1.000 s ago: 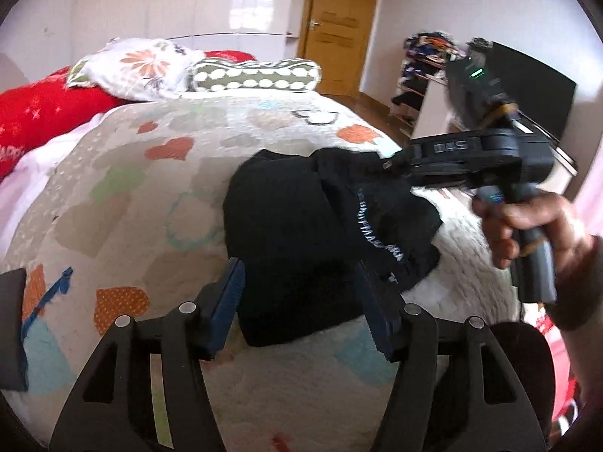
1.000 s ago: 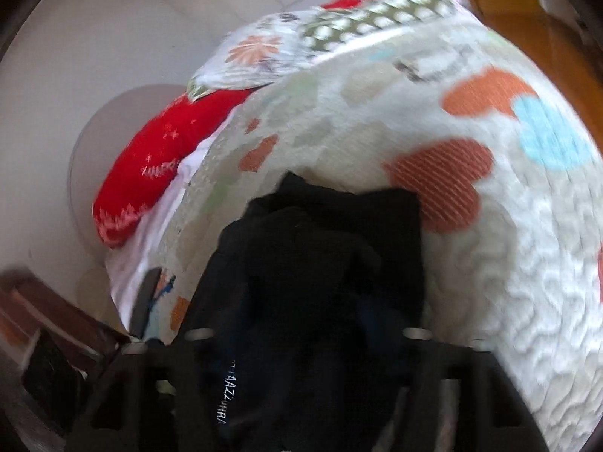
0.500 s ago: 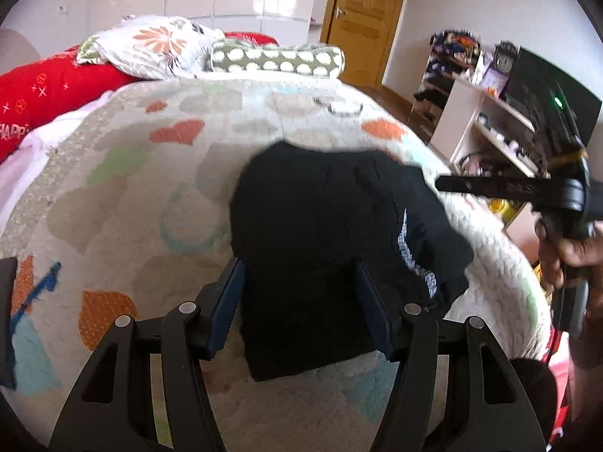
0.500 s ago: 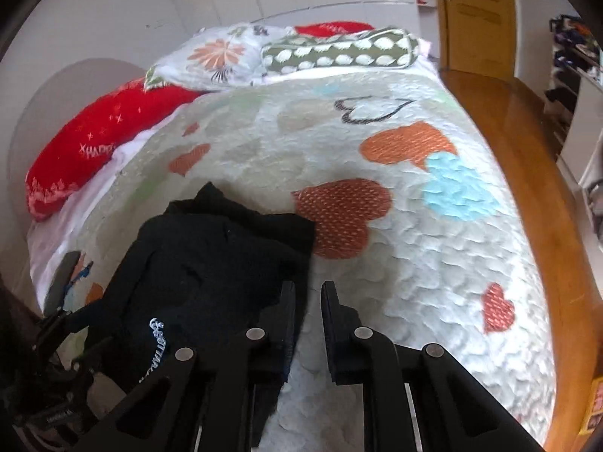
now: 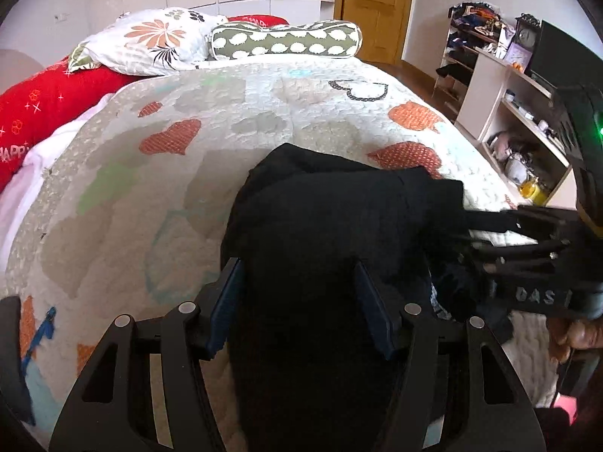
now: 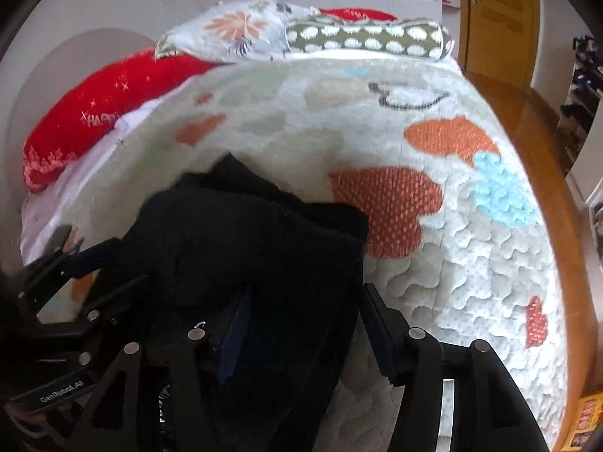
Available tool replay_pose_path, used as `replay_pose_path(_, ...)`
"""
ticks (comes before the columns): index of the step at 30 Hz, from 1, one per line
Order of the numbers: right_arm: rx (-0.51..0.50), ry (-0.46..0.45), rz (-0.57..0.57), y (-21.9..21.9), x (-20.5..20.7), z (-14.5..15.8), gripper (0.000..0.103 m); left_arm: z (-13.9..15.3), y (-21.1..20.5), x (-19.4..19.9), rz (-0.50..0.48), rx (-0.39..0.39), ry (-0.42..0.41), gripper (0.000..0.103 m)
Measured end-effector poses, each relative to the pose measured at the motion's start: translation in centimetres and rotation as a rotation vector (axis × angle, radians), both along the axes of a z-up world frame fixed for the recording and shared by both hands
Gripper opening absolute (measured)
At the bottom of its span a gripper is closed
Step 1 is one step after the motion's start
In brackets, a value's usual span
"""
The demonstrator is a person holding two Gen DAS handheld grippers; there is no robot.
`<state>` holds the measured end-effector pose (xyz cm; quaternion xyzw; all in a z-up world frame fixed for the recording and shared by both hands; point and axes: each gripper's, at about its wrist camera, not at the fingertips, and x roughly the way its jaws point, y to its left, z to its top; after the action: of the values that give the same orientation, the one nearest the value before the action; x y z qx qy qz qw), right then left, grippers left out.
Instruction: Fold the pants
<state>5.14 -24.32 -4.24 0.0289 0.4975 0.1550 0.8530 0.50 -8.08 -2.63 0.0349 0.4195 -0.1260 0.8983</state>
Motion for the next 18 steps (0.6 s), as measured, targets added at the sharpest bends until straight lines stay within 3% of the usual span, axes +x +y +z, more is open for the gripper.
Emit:
replay_pose_path(6, 0.051, -0.003, -0.03, -1.5, -1.3, 1.0, 0.061, 0.3, 0.3, -0.2, 0.01, -0.016, 0.007, 0.061)
replay_pose_path(13, 0.04, -0.146, 0.067, 0.2, -5.3, 6.1, 0.061, 1.6, 1.1, -2.0, 0.049, -0.02, 0.001, 0.061)
replay_pose_path(18, 0.025, -0.145, 0.178, 2.1, -6.0, 5.8, 0.045, 1.7, 1.3, -3.2, 0.064, -0.02, -0.004, 0.061)
